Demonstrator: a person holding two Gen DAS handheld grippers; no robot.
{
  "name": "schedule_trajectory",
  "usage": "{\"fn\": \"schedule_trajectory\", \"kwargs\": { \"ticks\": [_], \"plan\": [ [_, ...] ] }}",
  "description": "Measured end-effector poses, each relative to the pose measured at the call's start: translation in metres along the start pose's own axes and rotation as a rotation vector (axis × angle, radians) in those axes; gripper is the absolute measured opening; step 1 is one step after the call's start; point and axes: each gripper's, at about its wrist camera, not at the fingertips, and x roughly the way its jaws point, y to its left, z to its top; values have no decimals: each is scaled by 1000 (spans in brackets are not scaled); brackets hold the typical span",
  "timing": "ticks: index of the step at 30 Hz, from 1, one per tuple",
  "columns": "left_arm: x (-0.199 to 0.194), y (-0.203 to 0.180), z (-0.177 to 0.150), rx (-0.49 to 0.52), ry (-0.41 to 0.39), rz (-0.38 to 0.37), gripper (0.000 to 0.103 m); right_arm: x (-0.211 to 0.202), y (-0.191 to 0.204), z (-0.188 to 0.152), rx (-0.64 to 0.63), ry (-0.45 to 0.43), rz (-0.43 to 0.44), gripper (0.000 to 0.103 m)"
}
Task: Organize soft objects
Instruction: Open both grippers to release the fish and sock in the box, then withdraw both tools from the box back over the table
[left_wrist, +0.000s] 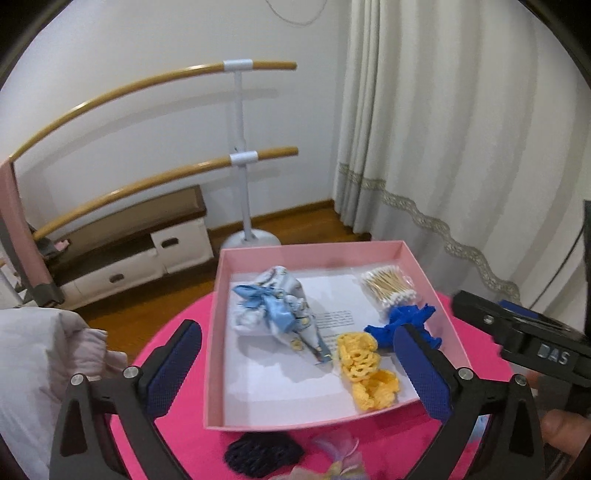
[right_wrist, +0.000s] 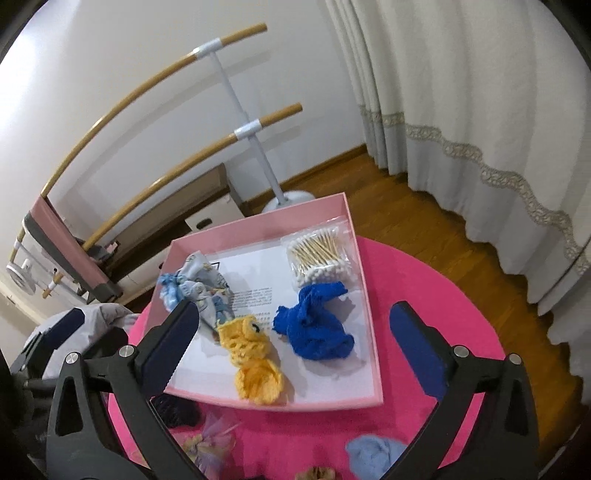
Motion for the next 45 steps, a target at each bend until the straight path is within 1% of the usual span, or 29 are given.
{"fn": "schedule_trajectory", "kwargs": {
  "ticks": [3, 7, 11, 14, 17, 22, 26, 32, 36, 45],
  "plan": [
    [-27, 5, -12, -1, -41, 18, 103, -28, 8, -15, -28, -45, -2, 103],
    [-62, 13, -29, -13, -82, 31, 103, -57, 12, -34, -34, -79, 8, 103],
    [-93, 22, -45, -29, -111, 40, 103, -90, 17, -58, -54, -133, -17, 103],
    [-117, 27, -59, -50, -137, 25, 103, -110, 19, -71, -71, -160, -25, 103],
    [-140, 31, -74, -54, -159, 35, 103, -130, 24, -83, -96, -200, -47, 103],
    [-180, 34, -104, -54, -224, 71, 103, -161, 32, -104, -120, -263, -87, 103],
    [-203, 33, -128, -56, -264, 106, 103, -179, 40, -120, -147, -301, -125, 103],
    [-223, 25, -160, -38, -278, 125, 103, -193, 55, -146, -207, -328, -167, 103],
    [-236, 23, -177, -40, -273, 134, 103, -201, 63, -161, -222, -341, -167, 103],
    [-258, 30, -196, -69, -248, 148, 103, -201, 69, -181, -230, -323, -155, 103]
  ]
}}
